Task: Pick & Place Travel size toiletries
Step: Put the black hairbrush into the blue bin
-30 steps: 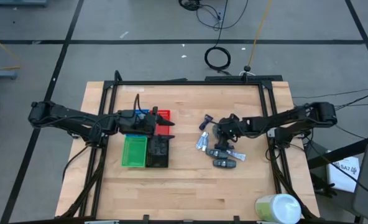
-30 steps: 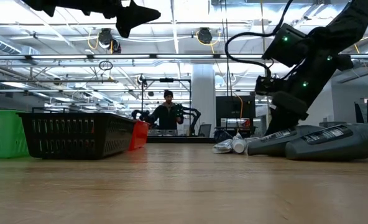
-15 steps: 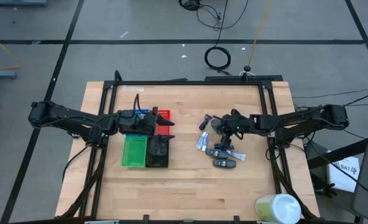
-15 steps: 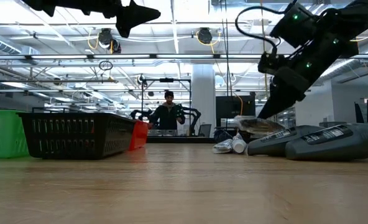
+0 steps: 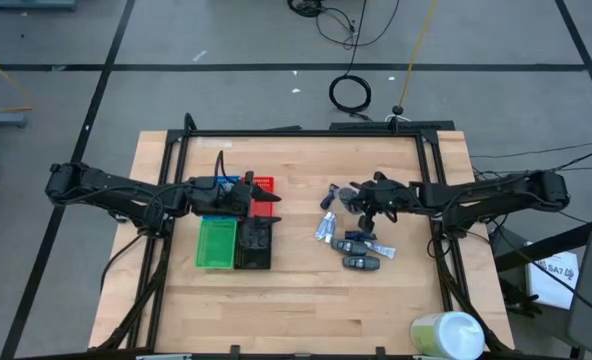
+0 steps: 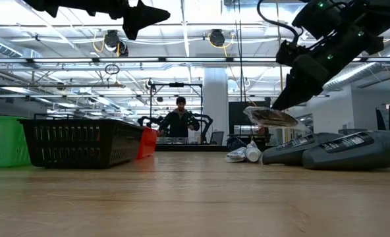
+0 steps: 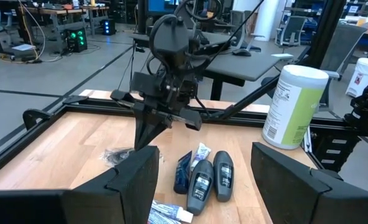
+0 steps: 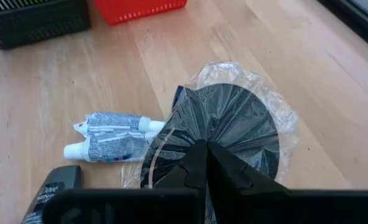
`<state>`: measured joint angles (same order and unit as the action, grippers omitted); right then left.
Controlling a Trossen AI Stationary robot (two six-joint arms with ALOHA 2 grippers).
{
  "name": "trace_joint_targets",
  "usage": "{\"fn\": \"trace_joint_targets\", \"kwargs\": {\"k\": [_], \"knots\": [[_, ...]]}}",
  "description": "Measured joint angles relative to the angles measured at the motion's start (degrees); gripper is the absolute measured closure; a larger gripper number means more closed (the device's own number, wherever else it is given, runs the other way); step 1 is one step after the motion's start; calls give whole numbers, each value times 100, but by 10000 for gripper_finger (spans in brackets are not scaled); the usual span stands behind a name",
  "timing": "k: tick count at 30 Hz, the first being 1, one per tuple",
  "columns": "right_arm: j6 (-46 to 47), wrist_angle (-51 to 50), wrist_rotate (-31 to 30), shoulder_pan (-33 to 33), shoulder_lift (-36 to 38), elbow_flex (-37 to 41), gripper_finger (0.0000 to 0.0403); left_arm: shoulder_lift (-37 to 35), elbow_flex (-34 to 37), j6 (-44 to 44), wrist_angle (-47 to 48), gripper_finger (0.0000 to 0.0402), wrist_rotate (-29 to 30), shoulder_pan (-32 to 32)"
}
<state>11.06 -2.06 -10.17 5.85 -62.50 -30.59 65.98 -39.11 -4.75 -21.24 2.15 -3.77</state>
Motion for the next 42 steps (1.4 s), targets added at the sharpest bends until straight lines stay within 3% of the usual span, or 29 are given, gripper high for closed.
{"fn": "trace_joint_targets", "kwargs": {"k": [9,23,33,42], "knots": [[-43,-43,21,0,141,-4,403,0,0,45,1,153,90,-2],[-130,372,1374,4,308,-4,403,0,-7,157,12,153,98,-2],[-173,1274,3005,6,306,-4,403,142,-9,657,75,153,103,-2],[121,2671,4653,4,304,259,403,1155,-9,1993,-704,153,101,-4]]}}
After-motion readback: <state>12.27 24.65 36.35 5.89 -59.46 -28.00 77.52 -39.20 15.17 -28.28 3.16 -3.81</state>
